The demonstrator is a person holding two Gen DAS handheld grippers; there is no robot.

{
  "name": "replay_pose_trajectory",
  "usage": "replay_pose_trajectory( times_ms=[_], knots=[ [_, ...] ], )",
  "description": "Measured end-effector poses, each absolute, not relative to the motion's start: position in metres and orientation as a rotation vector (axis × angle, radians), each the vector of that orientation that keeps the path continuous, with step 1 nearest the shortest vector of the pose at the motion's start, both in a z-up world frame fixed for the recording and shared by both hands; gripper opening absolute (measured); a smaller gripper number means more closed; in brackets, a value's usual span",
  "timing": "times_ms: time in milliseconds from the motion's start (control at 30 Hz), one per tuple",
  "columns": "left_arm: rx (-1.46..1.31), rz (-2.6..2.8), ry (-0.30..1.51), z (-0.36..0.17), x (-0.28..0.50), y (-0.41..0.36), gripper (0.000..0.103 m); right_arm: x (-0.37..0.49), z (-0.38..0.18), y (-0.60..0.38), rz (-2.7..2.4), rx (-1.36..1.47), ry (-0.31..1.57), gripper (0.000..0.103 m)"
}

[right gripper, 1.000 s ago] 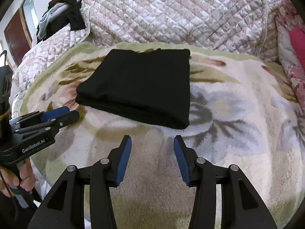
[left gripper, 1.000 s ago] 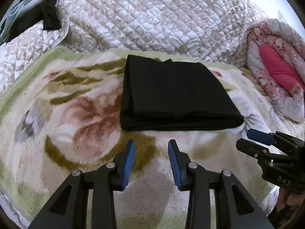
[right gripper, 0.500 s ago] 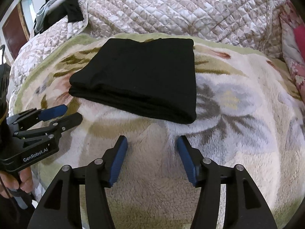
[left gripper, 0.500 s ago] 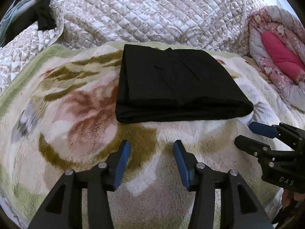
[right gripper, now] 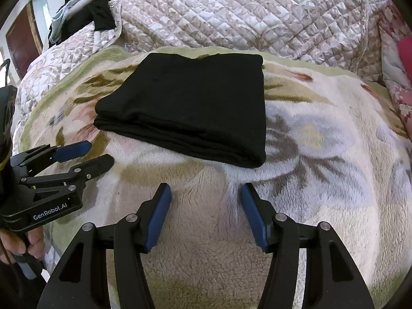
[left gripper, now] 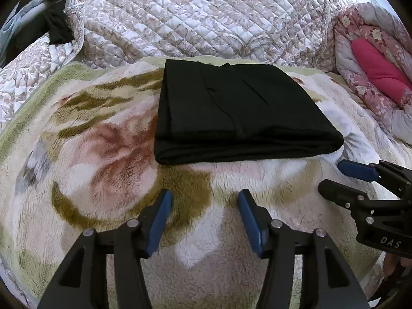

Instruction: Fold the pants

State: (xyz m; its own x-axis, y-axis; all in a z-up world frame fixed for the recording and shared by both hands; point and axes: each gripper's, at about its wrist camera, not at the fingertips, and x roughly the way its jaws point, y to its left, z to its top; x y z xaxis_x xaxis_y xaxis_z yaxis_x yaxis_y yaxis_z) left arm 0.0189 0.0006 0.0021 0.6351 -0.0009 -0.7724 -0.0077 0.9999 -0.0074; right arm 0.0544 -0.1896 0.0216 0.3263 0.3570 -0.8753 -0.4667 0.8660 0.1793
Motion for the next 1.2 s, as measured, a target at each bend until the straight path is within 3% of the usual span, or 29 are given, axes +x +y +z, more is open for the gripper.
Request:
replay_pose_trajectory(
  times_ms=[1200],
  knots=[
    [-0.002, 0.005, 0.896, -0.0012, 0.0195, 0.0015, 0.061, 0.0525, 0.0211, -0.1878, 0.539, -0.123, 1.105, 0.059]
  ],
)
